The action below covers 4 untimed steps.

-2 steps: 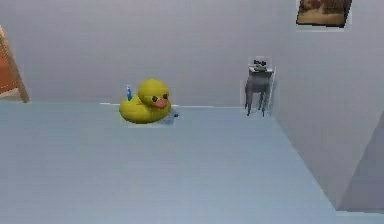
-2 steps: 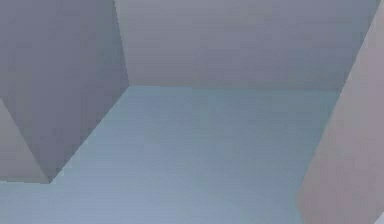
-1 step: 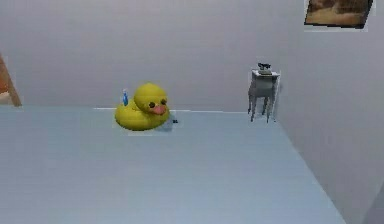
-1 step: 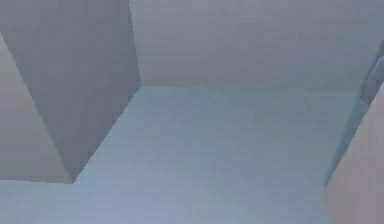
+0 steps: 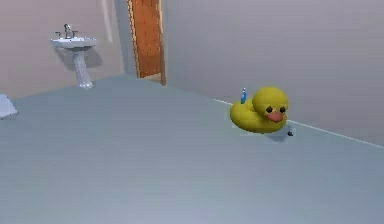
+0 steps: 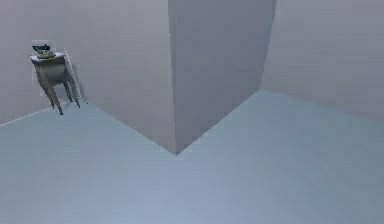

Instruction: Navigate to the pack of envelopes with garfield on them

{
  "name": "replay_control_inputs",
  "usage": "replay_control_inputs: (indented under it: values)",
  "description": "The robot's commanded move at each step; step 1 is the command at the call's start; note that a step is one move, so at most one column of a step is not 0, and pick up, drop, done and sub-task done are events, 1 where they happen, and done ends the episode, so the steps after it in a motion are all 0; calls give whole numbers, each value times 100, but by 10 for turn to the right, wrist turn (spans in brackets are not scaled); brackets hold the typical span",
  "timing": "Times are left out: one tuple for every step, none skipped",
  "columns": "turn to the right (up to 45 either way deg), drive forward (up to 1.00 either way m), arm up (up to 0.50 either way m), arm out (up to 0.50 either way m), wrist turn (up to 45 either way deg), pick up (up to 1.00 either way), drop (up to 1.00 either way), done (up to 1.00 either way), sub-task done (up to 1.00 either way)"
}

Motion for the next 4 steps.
replay_control_inputs:
  values:
    - [0,30,0,0,0,0,0,0,0]
    - [-150,0,0,0,0,0,0,0,0]
    - [0,100,0,0,0,0,0,0,0]
    - [0,100,0,0,0,0,0,0,0]
